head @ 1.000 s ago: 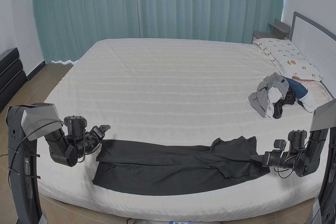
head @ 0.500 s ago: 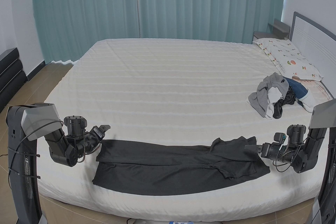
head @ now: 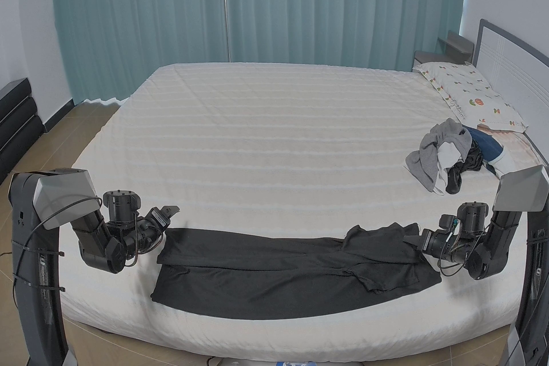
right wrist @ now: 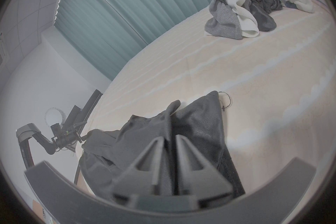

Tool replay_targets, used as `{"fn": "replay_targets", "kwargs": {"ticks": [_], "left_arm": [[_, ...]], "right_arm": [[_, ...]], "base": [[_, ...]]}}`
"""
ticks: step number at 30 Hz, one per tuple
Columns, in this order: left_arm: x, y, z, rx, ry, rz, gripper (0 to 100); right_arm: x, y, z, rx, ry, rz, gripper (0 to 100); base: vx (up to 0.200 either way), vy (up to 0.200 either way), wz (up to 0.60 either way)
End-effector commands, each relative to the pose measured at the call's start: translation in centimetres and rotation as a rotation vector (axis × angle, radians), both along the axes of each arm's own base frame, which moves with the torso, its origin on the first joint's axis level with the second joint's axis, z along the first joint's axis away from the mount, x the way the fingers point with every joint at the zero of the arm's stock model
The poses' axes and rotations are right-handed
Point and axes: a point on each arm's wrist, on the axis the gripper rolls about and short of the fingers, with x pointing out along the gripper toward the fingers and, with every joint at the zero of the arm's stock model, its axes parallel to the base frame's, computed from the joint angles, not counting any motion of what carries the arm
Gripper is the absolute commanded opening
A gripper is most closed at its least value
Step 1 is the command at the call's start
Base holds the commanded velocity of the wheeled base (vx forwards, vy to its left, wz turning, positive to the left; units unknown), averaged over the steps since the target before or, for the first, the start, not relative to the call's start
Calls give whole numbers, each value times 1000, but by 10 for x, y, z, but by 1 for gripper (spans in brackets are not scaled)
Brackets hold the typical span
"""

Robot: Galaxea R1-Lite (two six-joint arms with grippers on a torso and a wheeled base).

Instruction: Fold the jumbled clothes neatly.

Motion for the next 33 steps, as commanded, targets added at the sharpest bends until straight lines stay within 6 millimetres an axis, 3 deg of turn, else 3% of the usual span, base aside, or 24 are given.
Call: {"fn": "replay_targets", "kwargs": {"ticks": [1, 8, 9, 14, 16, 23, 26, 28, 29, 33], "left_arm": [[0, 1, 0, 0, 1, 3, 100], [-3, 7, 9, 11, -17, 10, 100], [-4, 8, 12, 13, -20, 8, 100], [-10, 11, 28, 24, -47, 3, 100], [-13, 11, 41, 23, -79, 1, 100], [-20, 5, 54, 17, -89, -10, 100], [-40, -3, 50, 14, -39, -37, 100], [-40, -3, 50, 14, -39, -37, 100], [-59, -7, 50, 7, 4, -48, 100], [-82, -17, 51, -31, 58, -59, 100]], "right_arm": [[2, 0, -5, -2, 7, -5, 0], [3, -5, 3, 17, -13, -33, 0], [3, -4, 3, 20, -10, -33, 100], [2, -2, 9, 19, -27, -28, 100], [5, -3, 26, 16, -75, -41, 100], [2, 0, 64, 44, -142, -109, 100], [-9, 6, 72, 24, -143, -139, 100], [-9, 6, 72, 24, -143, -139, 100], [-23, 15, 76, 30, -114, -179, 100], [-44, 29, 79, 68, -59, -237, 100]], "base": [[0, 0, 0], [0, 0, 0], [0, 0, 0], [0, 0, 0], [0, 0, 0], [0, 0, 0], [0, 0, 0], [0, 0, 0], [0, 0, 0], [-150, 0, 0]]}}
